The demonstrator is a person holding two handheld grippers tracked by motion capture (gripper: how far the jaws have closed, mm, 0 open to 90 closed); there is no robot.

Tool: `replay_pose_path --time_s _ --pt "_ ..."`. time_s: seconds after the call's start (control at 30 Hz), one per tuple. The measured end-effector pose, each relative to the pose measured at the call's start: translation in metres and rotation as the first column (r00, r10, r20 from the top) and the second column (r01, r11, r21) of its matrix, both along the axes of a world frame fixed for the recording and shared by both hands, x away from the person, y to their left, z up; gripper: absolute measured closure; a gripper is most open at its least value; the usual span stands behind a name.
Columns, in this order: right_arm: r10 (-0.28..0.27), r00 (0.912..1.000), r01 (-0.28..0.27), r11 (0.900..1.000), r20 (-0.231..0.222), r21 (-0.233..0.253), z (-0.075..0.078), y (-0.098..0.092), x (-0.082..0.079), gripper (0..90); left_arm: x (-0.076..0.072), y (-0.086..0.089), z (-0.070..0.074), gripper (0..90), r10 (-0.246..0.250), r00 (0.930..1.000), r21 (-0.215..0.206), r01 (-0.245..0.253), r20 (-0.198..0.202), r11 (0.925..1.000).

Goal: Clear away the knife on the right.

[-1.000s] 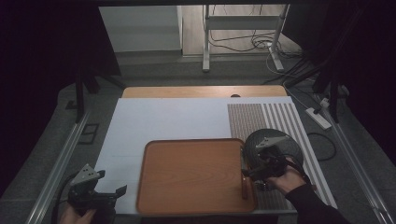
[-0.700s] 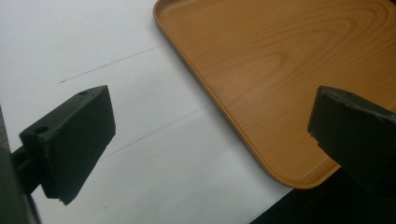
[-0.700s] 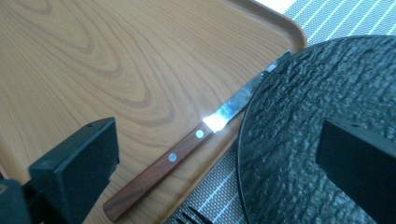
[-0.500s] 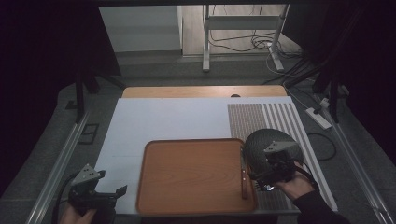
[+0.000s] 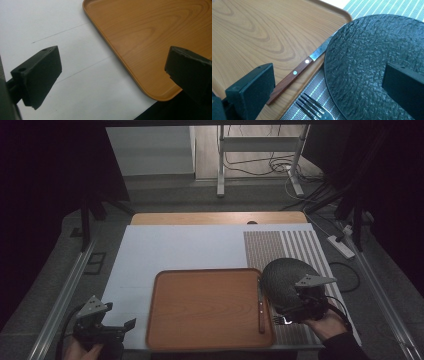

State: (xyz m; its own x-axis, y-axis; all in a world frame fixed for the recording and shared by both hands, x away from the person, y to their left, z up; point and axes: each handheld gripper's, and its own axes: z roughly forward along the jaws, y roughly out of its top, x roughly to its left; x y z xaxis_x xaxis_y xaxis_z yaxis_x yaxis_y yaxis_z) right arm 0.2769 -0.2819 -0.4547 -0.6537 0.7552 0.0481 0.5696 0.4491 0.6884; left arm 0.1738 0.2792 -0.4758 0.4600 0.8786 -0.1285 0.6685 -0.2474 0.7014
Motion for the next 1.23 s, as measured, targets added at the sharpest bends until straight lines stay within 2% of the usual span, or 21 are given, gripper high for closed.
replay_pose_path --time_s 0.5,0.67,0.9,1.07,1.23 --pt "-0.072 0.9970 0.072 0.997 0.029 0.025 0.003 -0.022 -0.017 0.0 0.000 0.001 0.000 1.4 0.004 1.0000 -0.011 -0.004 -0.003 0.9999" --pt "-0.104 0.9940 0.104 0.994 0.033 0.020 0.003 -0.028 -0.023 0.0 0.000 0.002 0.000 1.2 0.006 1.0000 -0.019 -0.006 -0.005 0.9998" --pt "-0.132 0.9910 0.131 0.991 0.024 0.008 0.001 -0.035 -0.030 0.0 0.000 0.003 0.000 0.8 0.013 0.9999 -0.028 -0.013 -0.006 0.9995" --pt "-0.133 0.9911 0.133 0.991 0.001 -0.026 -0.003 -0.039 -0.034 0.0 0.000 0.004 0.000 0.8 0.014 0.9999 -0.029 -0.015 -0.008 0.9995" --pt "-0.145 0.9894 0.145 0.989 0.000 -0.020 -0.003 -0.041 -0.036 0.0 0.001 0.003 0.000 0.8 0.015 0.9998 -0.028 -0.015 -0.011 0.9995"
